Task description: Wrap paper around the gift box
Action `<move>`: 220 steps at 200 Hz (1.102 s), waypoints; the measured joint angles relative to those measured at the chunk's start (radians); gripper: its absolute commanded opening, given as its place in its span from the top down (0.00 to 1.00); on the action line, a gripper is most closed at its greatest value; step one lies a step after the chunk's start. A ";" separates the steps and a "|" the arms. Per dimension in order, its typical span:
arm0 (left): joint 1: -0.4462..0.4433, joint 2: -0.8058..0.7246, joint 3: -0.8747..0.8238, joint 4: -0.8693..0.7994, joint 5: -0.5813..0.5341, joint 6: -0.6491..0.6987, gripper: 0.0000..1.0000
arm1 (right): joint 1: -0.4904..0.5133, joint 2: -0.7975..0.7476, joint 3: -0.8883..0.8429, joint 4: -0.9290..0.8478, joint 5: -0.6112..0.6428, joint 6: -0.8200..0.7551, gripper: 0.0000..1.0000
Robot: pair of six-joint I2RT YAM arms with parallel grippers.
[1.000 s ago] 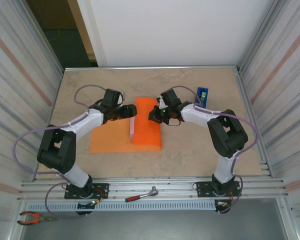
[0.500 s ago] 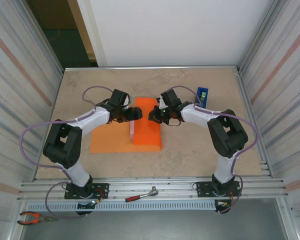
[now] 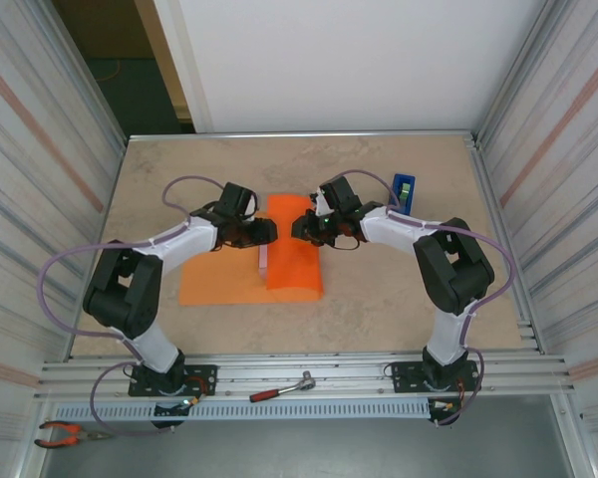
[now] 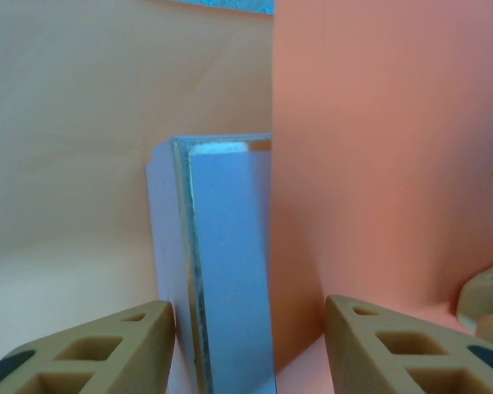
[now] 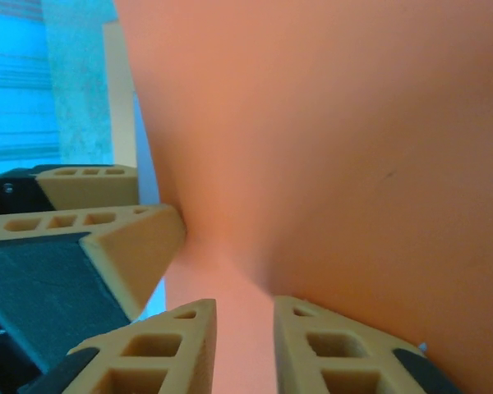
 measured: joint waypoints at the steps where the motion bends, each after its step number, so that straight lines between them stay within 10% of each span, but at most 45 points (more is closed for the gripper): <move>1: 0.000 -0.001 0.000 0.000 0.000 0.000 0.49 | 0.000 0.000 0.000 0.000 0.000 0.000 0.68; 91: -0.011 -0.025 -0.023 0.011 -0.039 0.016 0.65 | -0.095 -0.053 0.006 -0.046 0.013 -0.002 0.66; 220: -0.012 -0.027 -0.037 0.053 -0.054 0.022 0.73 | -0.074 0.021 0.158 -0.161 0.040 -0.083 1.00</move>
